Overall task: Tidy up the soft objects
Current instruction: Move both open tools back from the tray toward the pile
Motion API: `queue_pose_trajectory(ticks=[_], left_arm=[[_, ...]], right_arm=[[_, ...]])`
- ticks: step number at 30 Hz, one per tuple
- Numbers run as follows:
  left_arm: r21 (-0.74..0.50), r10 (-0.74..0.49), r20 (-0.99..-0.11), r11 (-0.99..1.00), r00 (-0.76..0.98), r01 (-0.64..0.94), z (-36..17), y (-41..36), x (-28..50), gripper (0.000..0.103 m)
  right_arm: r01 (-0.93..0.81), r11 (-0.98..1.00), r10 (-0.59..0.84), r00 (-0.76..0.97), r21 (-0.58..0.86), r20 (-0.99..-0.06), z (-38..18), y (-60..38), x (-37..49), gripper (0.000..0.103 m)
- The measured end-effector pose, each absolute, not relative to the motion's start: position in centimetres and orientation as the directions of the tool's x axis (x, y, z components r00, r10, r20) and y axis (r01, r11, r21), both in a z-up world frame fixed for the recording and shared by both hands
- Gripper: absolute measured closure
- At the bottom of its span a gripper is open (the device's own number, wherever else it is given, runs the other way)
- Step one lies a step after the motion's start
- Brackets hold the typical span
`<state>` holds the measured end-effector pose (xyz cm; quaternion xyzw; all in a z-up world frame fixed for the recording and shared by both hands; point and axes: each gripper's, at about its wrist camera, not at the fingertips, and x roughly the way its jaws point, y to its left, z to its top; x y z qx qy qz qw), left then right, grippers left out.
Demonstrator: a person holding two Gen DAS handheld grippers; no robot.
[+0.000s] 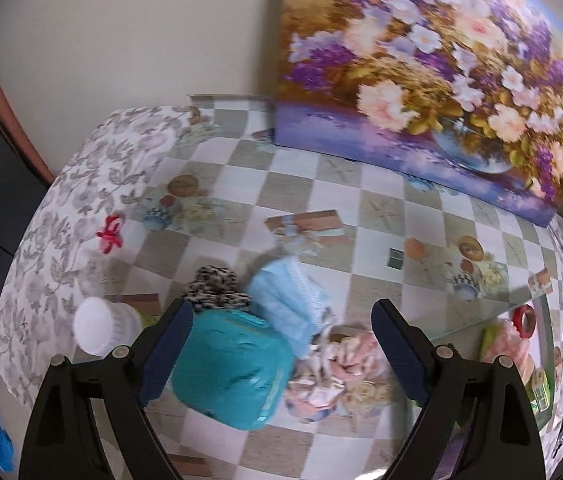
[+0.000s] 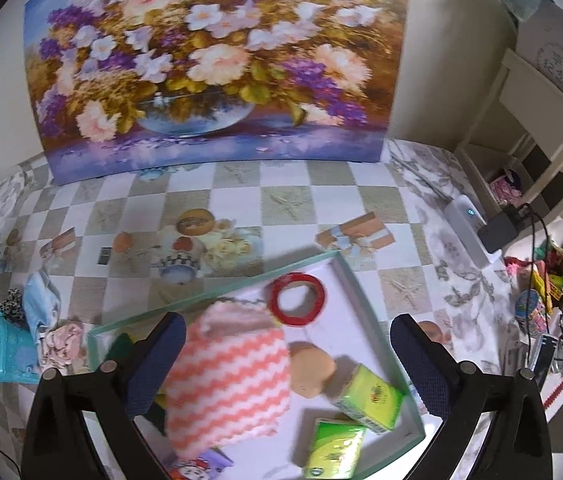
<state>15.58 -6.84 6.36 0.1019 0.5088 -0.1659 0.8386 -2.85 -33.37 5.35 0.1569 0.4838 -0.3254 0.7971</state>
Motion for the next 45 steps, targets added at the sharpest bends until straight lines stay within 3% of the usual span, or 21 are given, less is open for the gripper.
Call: queue_pose_trajectory(ticks=[9,22,32,39,45], left_arm=[[0.021,-0.150,-0.873,0.938,0.464,0.345,7.7,-2.5,17.3,0.012],[-0.001,-0.092,-0.891,0.980,0.444,0.200,6.1,6.1,21.0,0.012],[-0.021,-0.070,-0.893,0.993,0.445,0.115,3.5,11.0,23.4,0.012],[-0.019,-0.069,-0.898,0.993,0.435,0.118,1.8,13.2,27.6,0.012],[-0.102,-0.140,-0.932,0.986,0.333,0.131,-1.5,13.5,31.8,0.012]], right_arm=[[0.579,0.815,-0.261,0.419,0.034,-0.870,5.2,-28.1,2.0,0.000],[0.414,0.909,-0.156,0.428,0.039,-0.890,1.7,-19.1,9.2,0.000],[0.411,0.908,-0.128,0.466,0.085,-0.876,0.8,-18.2,10.9,0.000],[0.369,0.908,-0.022,0.518,0.200,-0.855,-0.4,-18.2,12.9,0.000],[0.322,0.908,0.076,0.499,0.267,-0.863,-2.4,-17.7,16.4,0.017]])
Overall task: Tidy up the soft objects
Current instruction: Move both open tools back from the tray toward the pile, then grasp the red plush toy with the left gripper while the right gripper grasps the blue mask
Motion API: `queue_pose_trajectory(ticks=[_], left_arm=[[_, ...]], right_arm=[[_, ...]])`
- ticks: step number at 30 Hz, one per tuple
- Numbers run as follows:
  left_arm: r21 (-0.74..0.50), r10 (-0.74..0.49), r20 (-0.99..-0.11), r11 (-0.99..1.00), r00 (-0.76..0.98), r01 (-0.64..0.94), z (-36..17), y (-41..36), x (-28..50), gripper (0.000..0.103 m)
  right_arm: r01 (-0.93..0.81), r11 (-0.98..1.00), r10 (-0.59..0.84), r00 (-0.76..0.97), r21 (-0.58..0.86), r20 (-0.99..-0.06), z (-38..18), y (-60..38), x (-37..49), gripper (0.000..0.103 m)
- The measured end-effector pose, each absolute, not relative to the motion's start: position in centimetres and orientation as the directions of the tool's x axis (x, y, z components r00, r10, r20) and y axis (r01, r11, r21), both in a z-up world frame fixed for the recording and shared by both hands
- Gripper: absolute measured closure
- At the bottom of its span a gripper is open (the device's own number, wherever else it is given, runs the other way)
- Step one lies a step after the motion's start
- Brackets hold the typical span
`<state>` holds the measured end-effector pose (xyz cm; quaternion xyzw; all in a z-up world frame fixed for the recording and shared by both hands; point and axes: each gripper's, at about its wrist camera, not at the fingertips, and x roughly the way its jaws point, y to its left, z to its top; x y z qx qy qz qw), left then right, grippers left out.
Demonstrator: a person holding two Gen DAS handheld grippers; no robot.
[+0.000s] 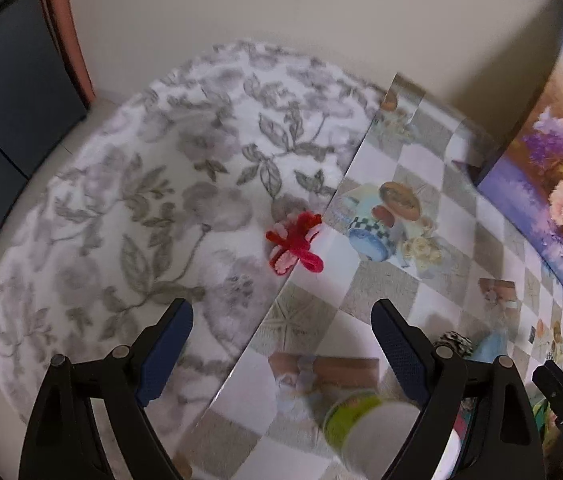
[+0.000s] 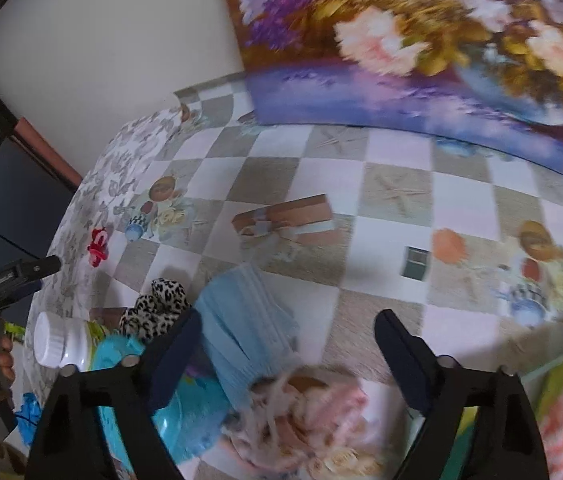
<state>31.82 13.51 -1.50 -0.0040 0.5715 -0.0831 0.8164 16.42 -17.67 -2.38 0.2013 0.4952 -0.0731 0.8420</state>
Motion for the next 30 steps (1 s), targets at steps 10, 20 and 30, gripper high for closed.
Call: queue_pose_trajectory(ticks=[10,20,30], left_arm=[[-0.118,-0.160,-0.946,0.980,0.281,0.162,-5.1,12.3,35.8,0.021],[-0.120,-0.165,-0.948,0.977,0.270,0.177,-7.1,11.8,37.6,0.050],[-0.124,-0.159,-0.942,0.983,0.294,0.132,-7.0,12.6,37.4,0.079]], right_arm=[[0.267,0.929,0.125,0.425,0.257,-0.896,-5.8,-16.4,20.8,0.045],[0.248,0.933,0.136,0.425,0.260,-0.895,-6.8,-15.7,21.2,0.076],[0.281,0.918,0.136,0.442,0.280,-0.887,-7.0,-17.0,20.3,0.095]])
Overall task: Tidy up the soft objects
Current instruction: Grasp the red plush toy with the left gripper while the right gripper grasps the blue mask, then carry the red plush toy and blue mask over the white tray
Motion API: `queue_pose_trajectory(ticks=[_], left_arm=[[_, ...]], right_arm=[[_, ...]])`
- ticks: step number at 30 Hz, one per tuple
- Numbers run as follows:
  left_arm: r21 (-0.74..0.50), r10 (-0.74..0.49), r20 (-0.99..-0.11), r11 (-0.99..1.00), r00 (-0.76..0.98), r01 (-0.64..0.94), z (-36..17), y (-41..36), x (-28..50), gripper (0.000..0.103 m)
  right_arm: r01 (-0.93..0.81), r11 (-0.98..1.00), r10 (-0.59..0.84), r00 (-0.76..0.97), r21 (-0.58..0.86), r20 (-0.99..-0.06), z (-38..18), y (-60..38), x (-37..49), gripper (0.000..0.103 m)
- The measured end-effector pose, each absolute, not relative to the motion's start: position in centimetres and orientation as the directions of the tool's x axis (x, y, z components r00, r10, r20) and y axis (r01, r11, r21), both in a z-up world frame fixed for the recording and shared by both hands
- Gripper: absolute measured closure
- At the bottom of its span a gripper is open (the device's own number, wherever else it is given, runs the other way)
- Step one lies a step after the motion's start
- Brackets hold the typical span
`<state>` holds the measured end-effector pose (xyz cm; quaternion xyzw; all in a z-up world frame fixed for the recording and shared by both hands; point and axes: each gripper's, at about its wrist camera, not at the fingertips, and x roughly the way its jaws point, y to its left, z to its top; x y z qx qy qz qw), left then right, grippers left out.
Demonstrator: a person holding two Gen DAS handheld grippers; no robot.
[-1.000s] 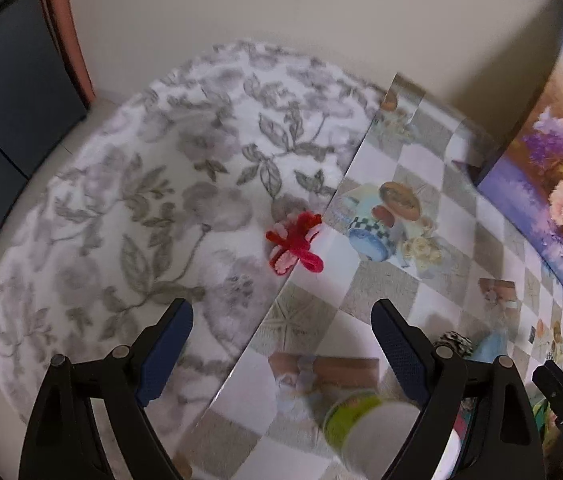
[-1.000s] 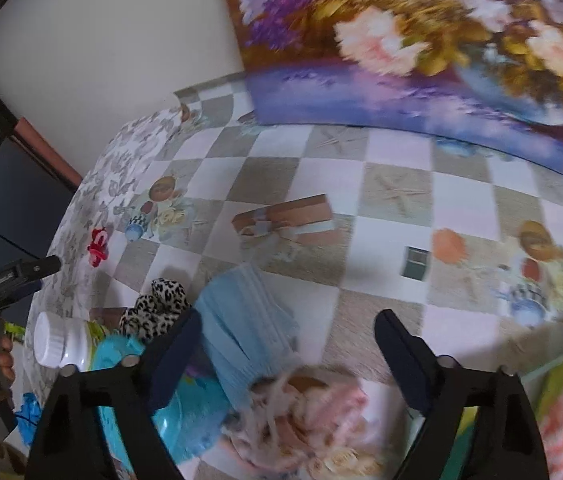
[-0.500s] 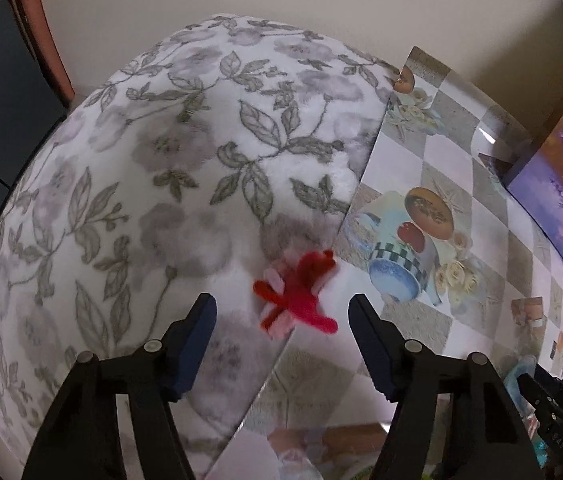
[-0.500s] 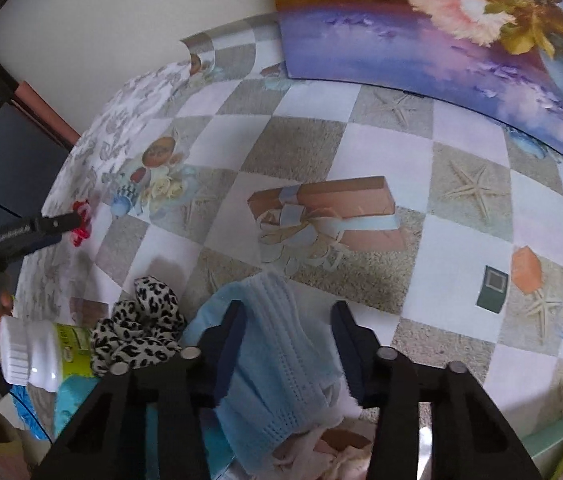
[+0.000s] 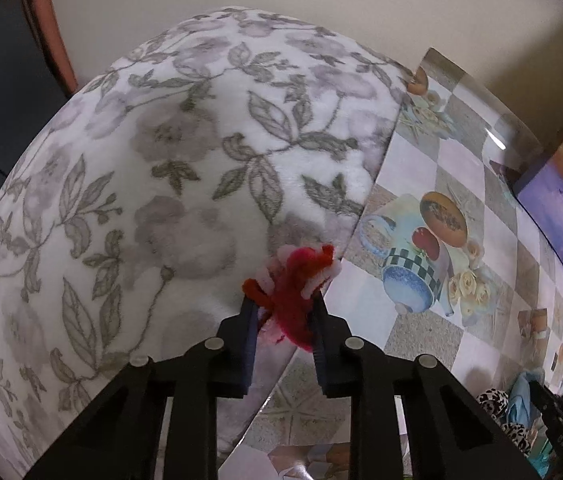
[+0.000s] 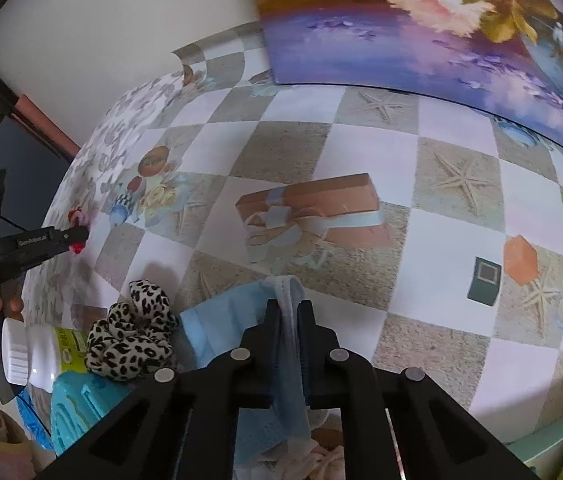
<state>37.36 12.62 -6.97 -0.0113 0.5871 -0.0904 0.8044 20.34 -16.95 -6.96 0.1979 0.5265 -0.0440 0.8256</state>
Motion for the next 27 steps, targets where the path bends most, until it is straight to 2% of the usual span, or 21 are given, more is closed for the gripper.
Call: queue_pose_trajectory(ticks=[5,10,14,27], left_arm=[[-0.136,-0.164,-0.933,0.985,0.319,0.109,-5.8,12.9,36.4,0.080],[-0.116,-0.152,-0.903,0.987,0.403,0.112,-2.0,12.7,34.5,0.080],[-0.183,-0.221,-0.873,0.975,0.434,0.129,1.4,12.5,32.7,0.080],[-0.263,-0.361,-0.798,0.929,0.484,0.259,10.0,6.8,22.4,0.080]], right_arm=[[0.299,0.909,0.123,0.473,0.290,-0.873,-5.9,-17.9,19.3,0.096],[0.313,0.905,0.089,0.522,0.288,-0.848,-3.2,-18.7,17.6,0.096],[0.321,0.903,0.070,0.549,0.287,-0.833,-0.9,-19.0,15.8,0.096],[0.370,0.888,-0.013,0.613,0.272,-0.790,6.0,-20.9,7.0,0.096]])
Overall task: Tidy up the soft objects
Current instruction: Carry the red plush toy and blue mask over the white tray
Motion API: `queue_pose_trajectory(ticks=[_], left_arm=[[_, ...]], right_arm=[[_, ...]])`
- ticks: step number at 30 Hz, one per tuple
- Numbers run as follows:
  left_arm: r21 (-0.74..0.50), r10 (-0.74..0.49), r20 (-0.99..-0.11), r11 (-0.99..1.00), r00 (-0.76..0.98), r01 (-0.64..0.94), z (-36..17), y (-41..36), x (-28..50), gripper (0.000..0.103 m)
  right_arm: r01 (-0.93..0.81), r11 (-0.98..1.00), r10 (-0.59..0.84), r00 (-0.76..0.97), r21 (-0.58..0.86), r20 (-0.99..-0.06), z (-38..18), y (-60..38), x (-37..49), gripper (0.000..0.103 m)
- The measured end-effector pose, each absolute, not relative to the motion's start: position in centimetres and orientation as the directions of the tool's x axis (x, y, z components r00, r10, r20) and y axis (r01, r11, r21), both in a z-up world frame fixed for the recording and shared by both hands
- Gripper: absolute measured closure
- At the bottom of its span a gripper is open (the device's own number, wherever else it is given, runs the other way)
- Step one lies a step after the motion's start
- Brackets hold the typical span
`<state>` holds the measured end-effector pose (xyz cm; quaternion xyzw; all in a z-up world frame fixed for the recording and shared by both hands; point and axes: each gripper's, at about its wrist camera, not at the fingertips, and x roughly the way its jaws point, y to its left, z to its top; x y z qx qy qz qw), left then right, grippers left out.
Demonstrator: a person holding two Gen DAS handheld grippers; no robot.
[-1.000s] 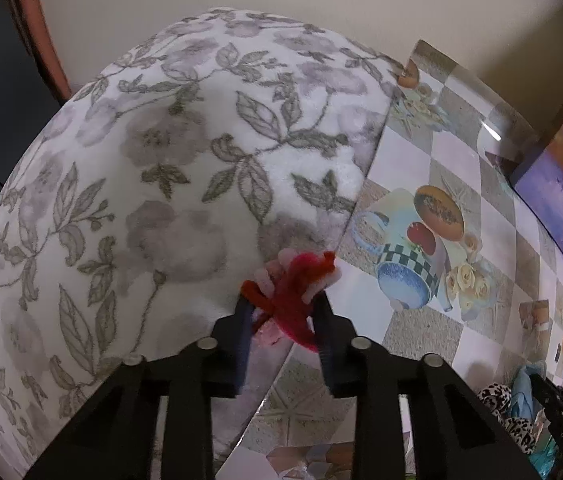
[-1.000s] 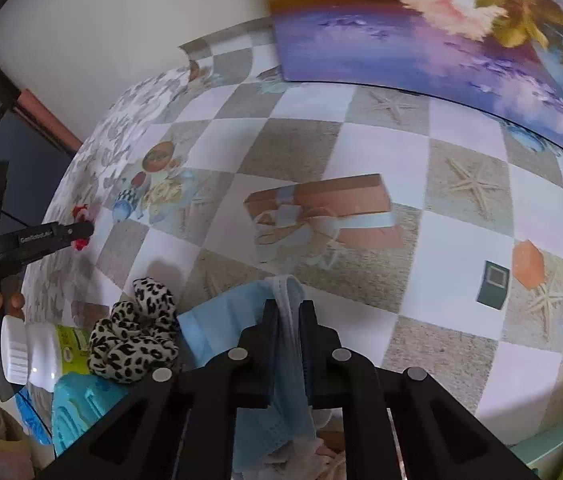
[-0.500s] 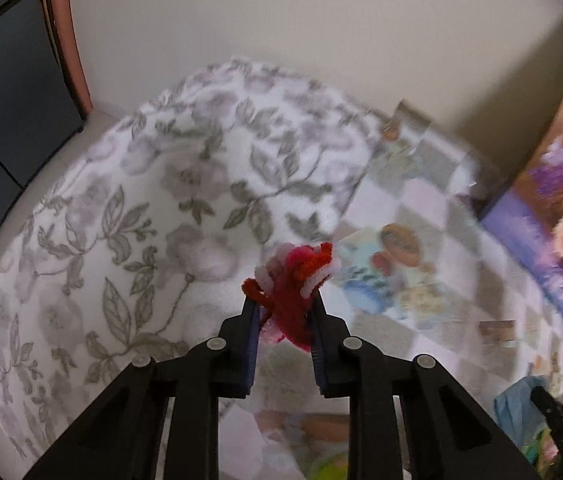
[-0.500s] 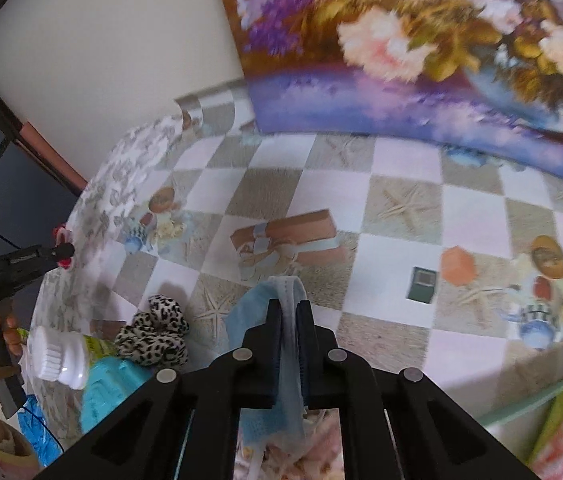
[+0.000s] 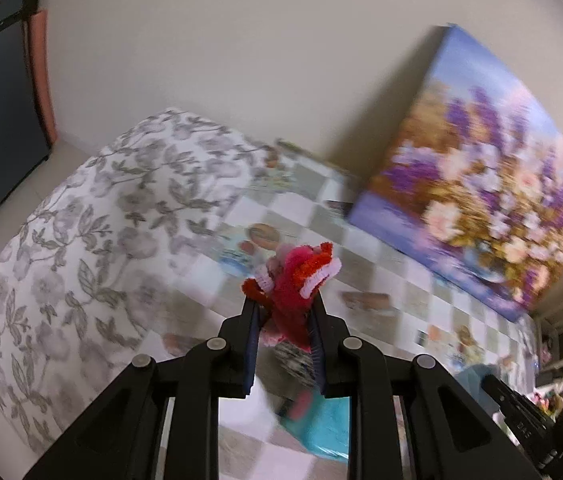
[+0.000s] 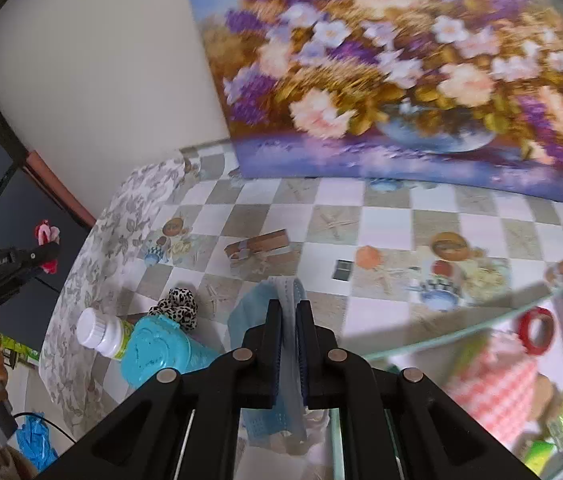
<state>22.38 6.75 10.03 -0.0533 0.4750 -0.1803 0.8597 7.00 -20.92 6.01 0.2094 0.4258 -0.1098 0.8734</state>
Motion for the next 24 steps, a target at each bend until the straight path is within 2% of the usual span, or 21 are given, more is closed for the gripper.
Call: queue_pose_trajectory(ticks=[11,19,24], left_arm=[[-0.351,-0.506,-0.767,0.846,0.395,0.401,10.7,-0.5,12.6,0.079],[-0.358,-0.538,-0.787,0.797,0.301,0.487,8.1,-5.2,6.5,0.079],[-0.321,-0.513,-0.828,0.766,0.228,0.557,5.5,-8.4,3.3,0.079]], right_arm=[[0.472,0.837,-0.104,0.635,0.278,-0.766,9.2,-24.0,-1.5,0.095],[0.549,0.768,-0.119,0.629,0.330,-0.768,8.2,-26.7,-6.6,0.095],[0.598,0.735,-0.168,0.617,0.320,-0.769,8.1,-28.3,-9.4,0.095]])
